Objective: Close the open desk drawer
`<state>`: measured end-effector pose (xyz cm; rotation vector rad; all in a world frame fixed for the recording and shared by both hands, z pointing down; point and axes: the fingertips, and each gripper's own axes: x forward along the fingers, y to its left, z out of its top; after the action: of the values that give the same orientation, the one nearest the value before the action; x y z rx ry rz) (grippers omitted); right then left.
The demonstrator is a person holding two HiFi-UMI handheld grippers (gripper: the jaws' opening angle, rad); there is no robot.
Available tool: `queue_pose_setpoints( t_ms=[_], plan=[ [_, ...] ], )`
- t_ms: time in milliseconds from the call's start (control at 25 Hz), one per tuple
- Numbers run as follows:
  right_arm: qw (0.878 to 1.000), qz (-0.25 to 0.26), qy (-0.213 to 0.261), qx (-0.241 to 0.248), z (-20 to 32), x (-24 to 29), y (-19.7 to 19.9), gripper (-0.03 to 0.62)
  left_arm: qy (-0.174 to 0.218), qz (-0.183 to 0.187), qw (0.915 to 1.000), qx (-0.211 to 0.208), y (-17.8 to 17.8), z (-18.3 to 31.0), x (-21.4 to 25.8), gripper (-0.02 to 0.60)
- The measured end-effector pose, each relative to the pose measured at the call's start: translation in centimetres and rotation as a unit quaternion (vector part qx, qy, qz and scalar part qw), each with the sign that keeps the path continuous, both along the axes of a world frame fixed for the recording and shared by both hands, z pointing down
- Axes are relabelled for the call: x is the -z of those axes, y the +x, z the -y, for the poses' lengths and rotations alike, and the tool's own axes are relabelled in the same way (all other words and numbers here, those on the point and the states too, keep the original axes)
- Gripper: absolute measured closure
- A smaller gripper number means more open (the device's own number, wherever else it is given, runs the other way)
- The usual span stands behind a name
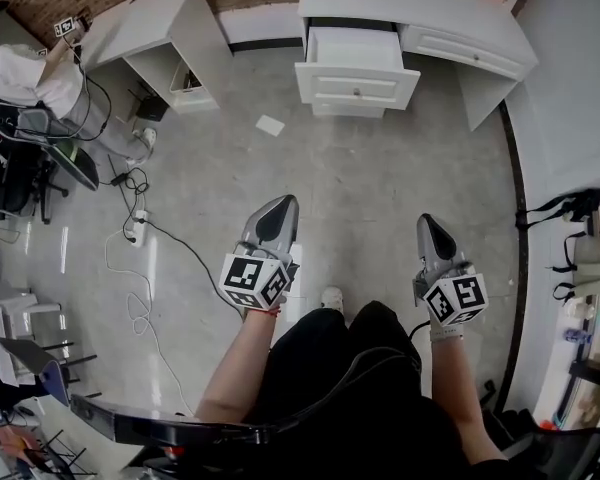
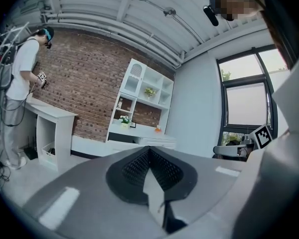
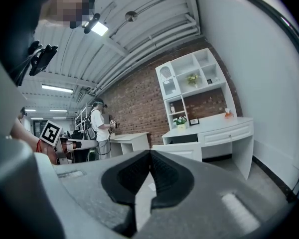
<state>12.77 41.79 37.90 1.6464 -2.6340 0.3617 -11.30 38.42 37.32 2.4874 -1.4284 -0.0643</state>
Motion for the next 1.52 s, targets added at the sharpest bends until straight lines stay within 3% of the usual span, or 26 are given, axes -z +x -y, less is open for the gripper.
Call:
queue_pose_setpoints(
  t_ms=[400,720,1160,1520],
  plan=[
    [1.0,0.018,-0.022,-0.005,4.4,-1.3,-0.5,0.594,-0.024,-0.007,0.9993,0.026,-2.2,3.0,-2.0,0.578],
    [0.999,0.038,-0.014,0.01,12.1,-1.2,-1.7,0.594,-0.019,0.003,0.9993,0.032,-2.6,9.2,-1.4,0.578],
    [0.998,0.054,-0.035,0.02,22.3,-2.6,-1.1,0.594,-0.024,0.01,0.9996,0.015,0.1,20.0,-1.0,0.578],
    [0.997,0.051,-0.055,0.028,28.2,-4.1,-0.2,0.594,-0.047,0.008,0.9988,0.003,2.6,25.4,-2.7,0.578]
  ],
)
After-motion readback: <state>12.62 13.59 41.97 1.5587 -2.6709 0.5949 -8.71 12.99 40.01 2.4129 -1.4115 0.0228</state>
